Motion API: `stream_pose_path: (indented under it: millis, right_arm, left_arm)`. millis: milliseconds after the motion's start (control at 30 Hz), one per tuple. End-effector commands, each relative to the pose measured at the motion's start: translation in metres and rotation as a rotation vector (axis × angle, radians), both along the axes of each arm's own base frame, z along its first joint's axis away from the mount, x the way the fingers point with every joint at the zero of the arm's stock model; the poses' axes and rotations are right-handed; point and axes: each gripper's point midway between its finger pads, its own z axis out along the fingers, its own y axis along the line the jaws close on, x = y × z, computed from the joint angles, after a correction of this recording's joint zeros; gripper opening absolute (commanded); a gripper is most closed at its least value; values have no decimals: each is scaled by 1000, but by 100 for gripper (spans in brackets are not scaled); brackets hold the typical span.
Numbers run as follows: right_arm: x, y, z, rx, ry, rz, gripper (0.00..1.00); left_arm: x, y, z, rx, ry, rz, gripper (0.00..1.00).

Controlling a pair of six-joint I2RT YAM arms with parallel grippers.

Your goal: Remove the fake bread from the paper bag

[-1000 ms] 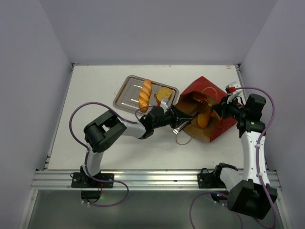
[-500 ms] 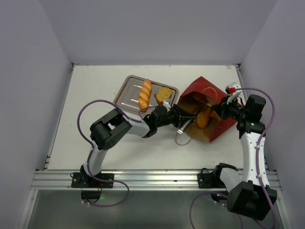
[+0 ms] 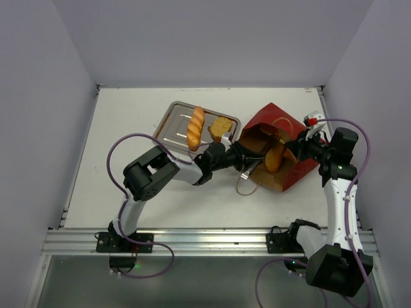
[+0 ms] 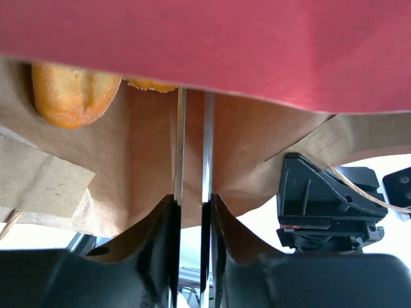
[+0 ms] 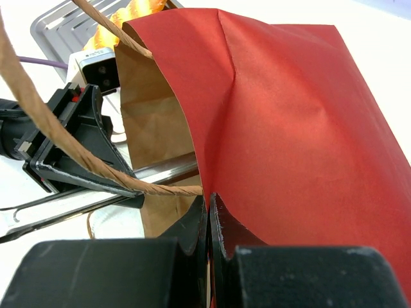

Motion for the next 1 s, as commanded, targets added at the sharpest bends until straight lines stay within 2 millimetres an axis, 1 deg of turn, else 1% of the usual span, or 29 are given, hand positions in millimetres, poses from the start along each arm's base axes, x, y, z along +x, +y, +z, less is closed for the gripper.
stream_pose_path:
  millis: [0,33,133,167,267,333,367,533,633,733,833,867,933,967]
  right_arm:
    - [-3,9,12,25,-43,44,1]
    - [-3,9,13,24,-46,43,1]
    - [-3,9,13,26,-44,42,2]
    - [-3,9,13,24,-46,43,1]
    - [-2,8,13,25,-45,41,2]
    - [-3,9,13,24,-48,43,2]
    - [-3,8,13,23,-48,41,1]
    - [-3,9,13,24,-46,43,1]
    - [-3,9,14,24,-49,44,1]
    - [-3,9,14,25,-51,47,2]
    - [-4,10,14,26,-49,46,1]
    - [-4,10,14,26,-49,46,1]
    - [-4,10,14,28,-50,47,2]
    - [-4,10,15,27,-51,47,1]
  left_arm:
    - [-3,0,26,-73,-40,-7,26]
    - [-3,0,26,-72,-41,-7,26]
    - [-4,-1,25,-73,-43,-16,32]
    - [-3,-2,25,-74,-44,-18,37]
    - [-3,-4,26,-79,-49,-26,42]
    - [-3,-6,24,-72,-46,-34,43]
    - [-1,-9,28,-78,-55,-35,44]
    - [1,-15,23,-69,-50,-46,43]
    - [2,-16,21,-69,-46,-48,39]
    - [2,-17,21,-69,-46,-49,27]
    - [2,-17,22,-70,-52,-51,20]
    - [2,-16,23,-71,-55,-50,14]
    - [1,-15,24,-71,-68,-52,10]
    - [1,-14,25,-70,-73,-51,4]
